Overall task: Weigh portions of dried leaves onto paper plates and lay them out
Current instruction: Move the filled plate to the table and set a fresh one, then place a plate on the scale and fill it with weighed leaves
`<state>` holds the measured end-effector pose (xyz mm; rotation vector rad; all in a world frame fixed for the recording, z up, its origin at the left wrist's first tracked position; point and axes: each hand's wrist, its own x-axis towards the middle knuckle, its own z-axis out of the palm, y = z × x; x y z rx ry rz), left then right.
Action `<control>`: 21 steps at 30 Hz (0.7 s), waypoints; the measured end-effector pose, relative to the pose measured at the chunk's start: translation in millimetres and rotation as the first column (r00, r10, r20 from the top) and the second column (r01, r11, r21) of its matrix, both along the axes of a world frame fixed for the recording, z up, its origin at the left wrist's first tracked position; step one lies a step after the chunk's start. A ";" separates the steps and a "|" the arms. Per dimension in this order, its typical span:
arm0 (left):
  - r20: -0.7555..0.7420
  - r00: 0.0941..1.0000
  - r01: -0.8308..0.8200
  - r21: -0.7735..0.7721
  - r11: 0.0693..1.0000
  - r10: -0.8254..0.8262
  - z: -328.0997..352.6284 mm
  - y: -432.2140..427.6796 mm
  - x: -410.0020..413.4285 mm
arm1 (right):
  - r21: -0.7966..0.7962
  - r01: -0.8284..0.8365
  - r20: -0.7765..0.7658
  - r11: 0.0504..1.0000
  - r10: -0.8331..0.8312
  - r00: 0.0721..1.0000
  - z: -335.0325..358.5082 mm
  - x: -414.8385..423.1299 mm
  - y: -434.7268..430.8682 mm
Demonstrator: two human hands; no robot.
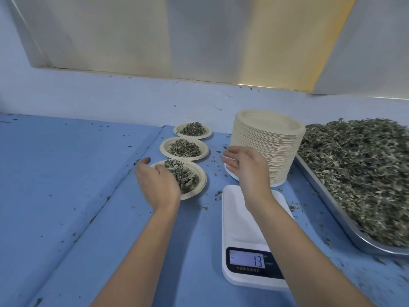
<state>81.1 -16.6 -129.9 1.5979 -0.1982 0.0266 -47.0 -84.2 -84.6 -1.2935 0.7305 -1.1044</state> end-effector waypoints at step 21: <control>-0.033 0.878 0.425 -0.405 0.809 -0.477 73.7 -29.9 -85.8 | -0.787 -0.370 -0.617 0.494 -0.619 0.485 66.1 -54.0 -75.7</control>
